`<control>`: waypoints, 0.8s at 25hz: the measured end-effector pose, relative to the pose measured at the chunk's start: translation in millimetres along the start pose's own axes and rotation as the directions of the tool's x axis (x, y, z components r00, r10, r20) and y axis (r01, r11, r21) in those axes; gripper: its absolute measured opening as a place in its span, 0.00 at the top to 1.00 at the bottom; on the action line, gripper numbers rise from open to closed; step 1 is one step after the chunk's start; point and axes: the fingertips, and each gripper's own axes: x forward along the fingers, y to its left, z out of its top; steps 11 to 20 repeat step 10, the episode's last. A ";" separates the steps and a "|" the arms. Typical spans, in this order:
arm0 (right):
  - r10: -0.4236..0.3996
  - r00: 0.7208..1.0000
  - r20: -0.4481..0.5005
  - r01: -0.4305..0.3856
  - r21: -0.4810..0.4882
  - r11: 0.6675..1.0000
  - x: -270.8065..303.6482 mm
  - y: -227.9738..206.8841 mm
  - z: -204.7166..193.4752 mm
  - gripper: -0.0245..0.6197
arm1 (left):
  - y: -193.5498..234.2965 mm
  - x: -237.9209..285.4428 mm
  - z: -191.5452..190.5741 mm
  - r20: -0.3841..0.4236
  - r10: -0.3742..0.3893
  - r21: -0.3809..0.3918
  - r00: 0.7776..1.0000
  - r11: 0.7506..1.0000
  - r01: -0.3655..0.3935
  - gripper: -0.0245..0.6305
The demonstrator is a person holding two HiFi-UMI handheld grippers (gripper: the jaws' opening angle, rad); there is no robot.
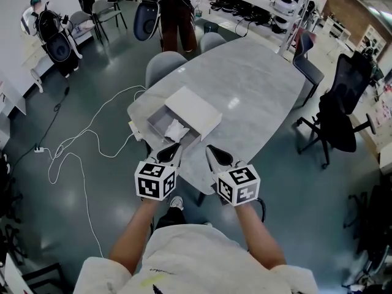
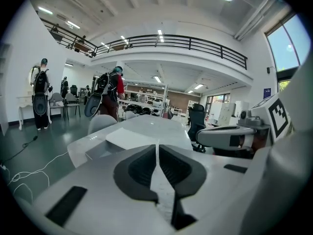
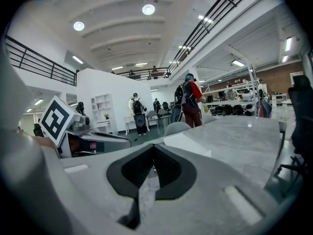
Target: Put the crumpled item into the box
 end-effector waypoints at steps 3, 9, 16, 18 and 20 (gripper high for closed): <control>-0.003 1.000 0.000 0.003 0.005 1.000 0.2 -2.4 -0.2 0.95 | -1.0 2.9 -0.2 -0.006 -0.005 0.003 1.000 1.000 0.005 0.93; -0.007 1.000 0.000 0.007 0.013 1.000 0.8 -5.9 -0.5 0.95 | -2.6 6.9 1.1 -0.012 -0.011 0.011 1.000 1.000 0.011 0.93; -0.008 1.000 0.000 0.008 0.014 1.000 1.1 -6.5 -0.5 0.95 | -2.8 7.7 1.3 -0.013 -0.012 0.014 1.000 1.000 0.013 0.93; -0.008 1.000 0.000 0.008 0.014 1.000 1.1 -6.5 -0.5 0.95 | -2.8 7.7 1.3 -0.013 -0.012 0.014 1.000 1.000 0.013 0.93; -0.008 1.000 0.000 0.008 0.014 1.000 1.1 -6.5 -0.5 0.95 | -2.8 7.7 1.3 -0.013 -0.012 0.014 1.000 1.000 0.013 0.93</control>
